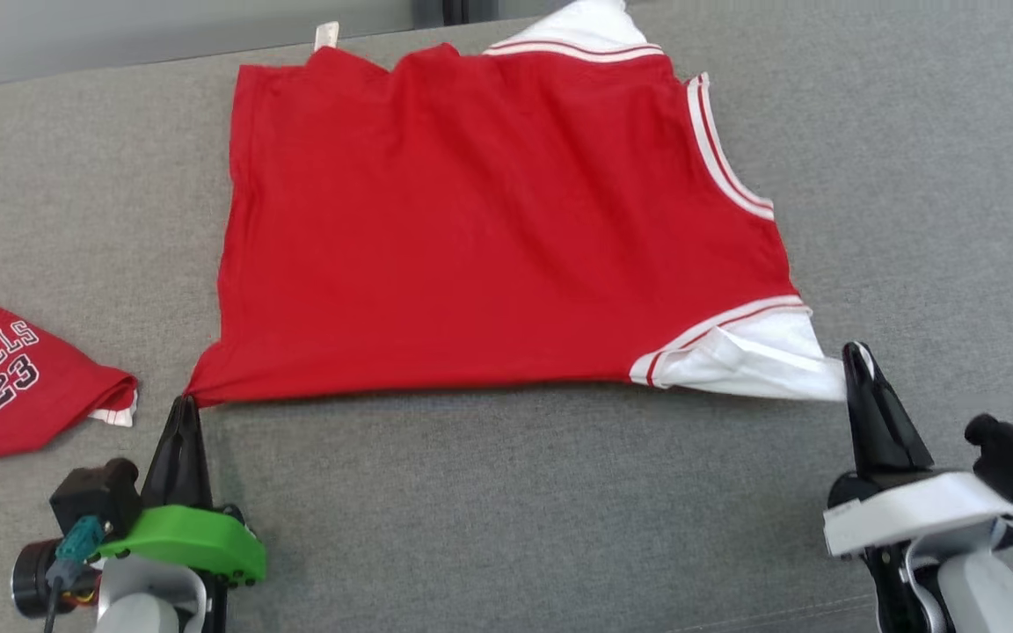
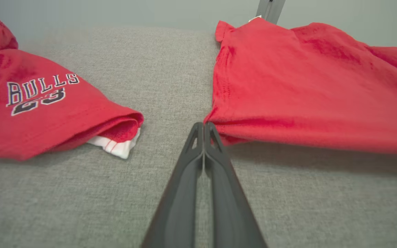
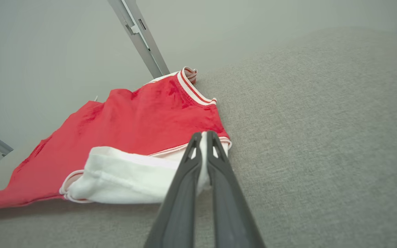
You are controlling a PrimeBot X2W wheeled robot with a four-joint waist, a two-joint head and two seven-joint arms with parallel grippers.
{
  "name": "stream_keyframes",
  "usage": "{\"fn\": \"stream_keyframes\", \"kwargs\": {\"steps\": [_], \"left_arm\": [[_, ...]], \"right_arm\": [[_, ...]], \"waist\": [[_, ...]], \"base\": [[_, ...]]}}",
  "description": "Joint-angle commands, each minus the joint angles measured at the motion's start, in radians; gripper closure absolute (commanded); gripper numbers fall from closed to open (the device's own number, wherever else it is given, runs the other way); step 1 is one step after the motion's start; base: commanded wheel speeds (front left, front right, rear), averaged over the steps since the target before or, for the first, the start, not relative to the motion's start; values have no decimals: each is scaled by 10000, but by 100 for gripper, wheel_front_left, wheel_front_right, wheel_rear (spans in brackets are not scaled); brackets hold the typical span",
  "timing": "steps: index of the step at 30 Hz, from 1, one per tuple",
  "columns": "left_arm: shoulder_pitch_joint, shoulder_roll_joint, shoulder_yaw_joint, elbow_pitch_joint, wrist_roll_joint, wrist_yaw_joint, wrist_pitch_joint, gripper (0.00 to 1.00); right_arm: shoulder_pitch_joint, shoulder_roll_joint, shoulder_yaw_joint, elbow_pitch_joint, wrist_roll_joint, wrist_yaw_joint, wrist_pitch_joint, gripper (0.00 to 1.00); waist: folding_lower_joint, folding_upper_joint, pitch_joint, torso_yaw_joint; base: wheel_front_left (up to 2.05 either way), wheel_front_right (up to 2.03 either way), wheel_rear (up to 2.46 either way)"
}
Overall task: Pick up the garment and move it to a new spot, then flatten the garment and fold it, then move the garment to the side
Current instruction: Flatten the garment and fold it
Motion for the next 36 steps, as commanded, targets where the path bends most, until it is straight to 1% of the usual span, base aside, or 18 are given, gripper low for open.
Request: {"fn": "stream_keyframes", "kwargs": {"steps": [1, 3, 7, 8, 9, 12, 14, 19, 21, 27, 32, 35, 36], "left_arm": [[503, 70, 76, -479, 13, 168, 180, 100], [1360, 60, 75, -1571, 74, 481, 696, 100], [2875, 107, 88, -3917, 176, 1031, 1807, 100], [3210, 67, 75, -4486, 185, 1162, 2074, 100], [3725, 66, 45, -5351, 239, 1349, 2530, 100], [4096, 20, -115, -6200, 260, 1488, 3055, 100], [4120, 123, -237, -6466, 300, 1471, 3405, 100], [3472, 398, -468, -6288, 95, 1124, 4126, 100], [3094, 548, -586, -6010, -4, 900, 4521, 100], [1516, 1005, -766, -4909, -425, 204, 5441, 100], [355, 1280, -878, -4089, -535, -255, 5571, 100], [-112, 1291, -1043, -3745, -571, -454, 5498, 100], [-270, 1309, -1113, -3609, -561, -501, 5439, 82]], "right_arm": [[426, 35, -183, -278, -106, -10, -25, 100], [1207, 131, -464, -882, -303, -11, 107, 100], [2434, 413, -952, -2257, -643, -11, 717, 100], [2730, 477, -1114, -2583, -745, -11, 923, 100], [3117, 588, -1324, -3122, -916, -11, 1274, 100], [3294, 642, -1558, -3606, -1106, -11, 1686, 100], [3194, 677, -1627, -3738, -1163, -11, 1913, 100], [2597, 493, -1557, -3373, -1151, -11, 2153, 100], [2160, 328, -1423, -3072, -1187, -11, 2212, 100], [289, -330, -797, -1579, -1118, -8, 2084, 100], [-1253, -924, -201, -177, -999, -7, 1587, 100], [-1944, -1205, 122, 559, -977, -8, 1206, 100], [-2181, -1257, 302, 824, -978, -8, 1037, 100]], "waist": [[0, 0, -570, -76], [0, 0, -756, -24], [0, 0, -877, 30], [0, 0, -897, 46], [0, 0, -926, 64], [0, 0, -901, 87], [0, 0, -847, 117], [0, 0, -539, 199], [0, 0, -288, 237], [0, 0, 441, 356], [0, 0, 803, 485], [0, 0, 946, 534], [0, 0, 996, 543]], "base": [[0, 0, 0], [0, 0, 0], [0, 0, 0], [0, 0, 0], [0, 0, 0], [0, 0, 0], [0, 0, 0], [0, 0, 0], [0, 0, 0], [0, 0, 0], [0, 0, 0], [0, 0, 0], [0, 0, 0]]}}
